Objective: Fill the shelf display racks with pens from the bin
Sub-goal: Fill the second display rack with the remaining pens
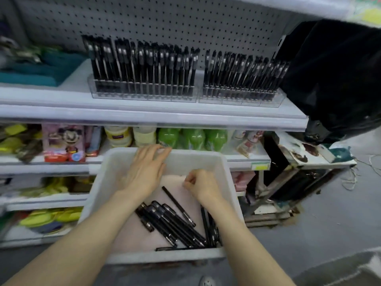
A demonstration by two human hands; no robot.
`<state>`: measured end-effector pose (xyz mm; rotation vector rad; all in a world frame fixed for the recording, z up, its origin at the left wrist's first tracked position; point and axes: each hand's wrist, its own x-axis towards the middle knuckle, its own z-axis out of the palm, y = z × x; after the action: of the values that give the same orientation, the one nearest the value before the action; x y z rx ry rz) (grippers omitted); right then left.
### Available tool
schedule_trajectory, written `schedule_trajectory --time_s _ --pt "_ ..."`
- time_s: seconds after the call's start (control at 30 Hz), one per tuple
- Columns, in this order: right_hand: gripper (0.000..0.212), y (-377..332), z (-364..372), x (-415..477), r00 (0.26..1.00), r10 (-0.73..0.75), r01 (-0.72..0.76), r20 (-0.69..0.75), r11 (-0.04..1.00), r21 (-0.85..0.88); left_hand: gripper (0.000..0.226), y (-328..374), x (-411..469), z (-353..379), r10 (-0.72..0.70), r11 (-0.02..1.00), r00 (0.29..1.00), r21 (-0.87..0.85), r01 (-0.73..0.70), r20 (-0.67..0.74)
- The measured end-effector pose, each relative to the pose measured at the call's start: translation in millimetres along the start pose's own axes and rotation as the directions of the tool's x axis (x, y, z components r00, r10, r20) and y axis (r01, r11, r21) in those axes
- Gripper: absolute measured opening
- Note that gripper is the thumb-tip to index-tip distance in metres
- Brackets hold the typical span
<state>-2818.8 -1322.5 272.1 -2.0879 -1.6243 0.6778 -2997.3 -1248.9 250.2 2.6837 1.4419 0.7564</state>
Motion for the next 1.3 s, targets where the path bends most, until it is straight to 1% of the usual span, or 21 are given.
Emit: schedule_trajectory --time_s 0.07,0.13,0.17,0.23,0.33,0.43,0.5,0.57,0.63,0.7,0.83,0.87,0.9,0.97,1.0,1.07,1.13,1.17,1.2,1.3 --pt "0.015 2 14 -6 0.994 -0.006 0.016 0.106 0.995 -0.096 0.052 -1 -2 2 0.02 1.0 0.999 -0.009 -0.02 -0.041" --pt "0.021 2 18 -8 0.978 0.024 0.01 0.207 0.986 -0.164 0.056 2 -2 4 0.012 1.0 0.998 -0.023 -0.013 -0.068" --pt "0.023 2 18 -8 0.972 0.037 0.009 0.234 0.981 -0.192 0.058 4 -2 5 0.002 0.999 0.997 -0.034 -0.004 -0.072" --pt "0.022 4 18 -8 0.97 0.041 0.019 0.241 0.971 -0.24 0.062 6 -1 5 -0.012 0.999 0.998 -0.037 0.009 -0.061" --pt "0.01 2 18 -9 0.977 0.016 0.053 0.214 0.949 -0.31 0.064 5 -1 4 -0.021 1.0 0.999 -0.024 0.02 -0.031" --pt "0.011 3 16 -8 0.988 -0.004 0.056 0.154 0.942 -0.332 0.067 5 -3 5 -0.006 0.999 0.998 -0.033 0.004 -0.059" --pt "0.003 3 13 -7 0.995 -0.015 0.039 0.1 0.968 -0.249 0.072 9 -3 4 0.026 0.998 0.996 -0.059 -0.032 -0.091" --pt "0.008 2 8 -7 0.997 -0.01 0.019 0.078 0.994 -0.109 0.071 17 -4 2 0.084 0.989 0.989 -0.109 -0.098 -0.121" --pt "0.009 0 0 -8 0.996 -0.021 0.019 0.091 1.0 0.023 0.063 26 -4 -1 0.171 0.972 0.975 -0.138 -0.19 -0.139" --pt "0.002 0 -9 -6 0.996 -0.037 0.028 0.087 0.994 0.106 0.053 32 -2 -4 0.245 0.958 0.96 -0.118 -0.261 -0.135" --pt "0.003 -2 -37 0 1.0 -0.014 0.007 0.02 0.947 0.321 0.031 31 8 -5 0.274 0.954 0.953 -0.089 -0.286 -0.129" --pt "0.003 -4 -46 1 1.0 -0.015 0.016 -0.007 0.932 0.362 0.028 31 11 -5 0.274 0.955 0.953 -0.082 -0.286 -0.125" --pt "0.003 -5 -56 2 0.999 -0.018 0.029 -0.033 0.918 0.395 0.031 33 14 -6 0.282 0.953 0.953 -0.082 -0.291 -0.109" --pt "0.009 -7 -74 3 0.997 -0.018 0.055 -0.082 0.872 0.486 0.036 39 21 -6 0.302 0.946 0.949 -0.091 -0.31 -0.091" --pt "0.013 -8 -83 4 0.994 -0.008 0.069 -0.113 0.833 0.548 0.037 44 25 -7 0.29 0.948 0.952 -0.105 -0.3 -0.097" --pt "0.018 -7 -96 8 0.985 0.036 0.094 -0.17 0.712 0.695 0.035 56 39 -12 0.213 0.96 0.968 -0.153 -0.233 -0.135" --pt "0.018 -7 -105 12 0.976 0.087 0.117 -0.2 0.567 0.815 0.022 69 53 -18 0.135 0.968 0.98 -0.19 -0.162 -0.148" --pt "0.017 -5 -110 15 0.971 0.099 0.133 -0.216 0.524 0.841 0.016 78 62 -20 0.12 0.969 0.983 -0.2 -0.145 -0.136" --pt "0.015 -2 -115 18 0.968 0.1 0.149 -0.228 0.504 0.851 0.014 87 71 -22 0.113 0.968 0.987 -0.212 -0.136 -0.118" --pt "0.009 9 -130 27 0.959 0.075 0.195 -0.275 0.53 0.826 0.018 111 99 -27 0.115 0.963 0.99 -0.234 -0.131 -0.079"
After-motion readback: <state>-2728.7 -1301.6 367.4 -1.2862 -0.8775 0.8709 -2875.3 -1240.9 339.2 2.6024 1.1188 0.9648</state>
